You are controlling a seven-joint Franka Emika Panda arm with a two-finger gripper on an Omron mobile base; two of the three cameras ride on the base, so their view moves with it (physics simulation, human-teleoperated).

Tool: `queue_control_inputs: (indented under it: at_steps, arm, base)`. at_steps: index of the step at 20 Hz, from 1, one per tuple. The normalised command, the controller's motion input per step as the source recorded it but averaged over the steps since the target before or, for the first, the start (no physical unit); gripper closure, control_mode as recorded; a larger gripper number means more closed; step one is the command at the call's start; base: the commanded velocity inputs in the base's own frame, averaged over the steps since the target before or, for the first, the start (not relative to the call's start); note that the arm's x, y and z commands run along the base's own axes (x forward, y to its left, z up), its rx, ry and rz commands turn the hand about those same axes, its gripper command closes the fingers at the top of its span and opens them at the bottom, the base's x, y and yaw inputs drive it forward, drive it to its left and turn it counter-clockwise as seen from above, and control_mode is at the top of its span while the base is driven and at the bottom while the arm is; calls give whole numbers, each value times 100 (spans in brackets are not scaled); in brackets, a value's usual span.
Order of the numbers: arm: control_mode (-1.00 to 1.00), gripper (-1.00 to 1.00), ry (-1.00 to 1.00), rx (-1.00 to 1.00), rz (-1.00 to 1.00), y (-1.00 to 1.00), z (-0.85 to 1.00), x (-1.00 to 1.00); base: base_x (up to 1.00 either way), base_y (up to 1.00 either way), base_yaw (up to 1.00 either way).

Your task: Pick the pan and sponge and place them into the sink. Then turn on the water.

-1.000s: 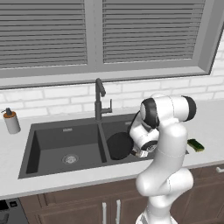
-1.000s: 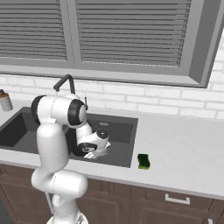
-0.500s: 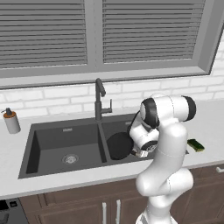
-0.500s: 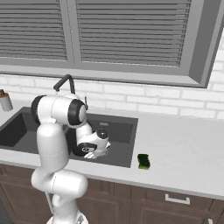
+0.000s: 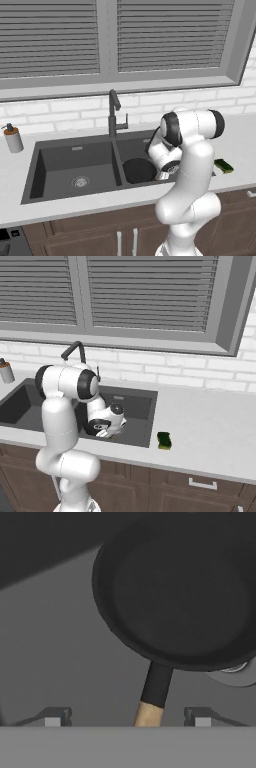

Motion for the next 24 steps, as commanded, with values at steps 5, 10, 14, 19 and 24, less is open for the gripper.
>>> queue_control_inputs:
  at_steps: [5,10,14,19,24]
  arm:
    - [-100,-100,-1,0,0,0,43,0]
    - [-100,-100,-19,1,0,-11,96,-7]
    - [-100,-100,-20,1,-2,-17,100,-10]
    - [-100,-100,-2,0,-6,-3,100,-3]
    - [-100,-100,8,0,-7,-10,100,0]
  base:
    - [0,0,0]
    - [0,0,0]
    - [0,0,0]
    - [0,0,0]
    - [0,0,0]
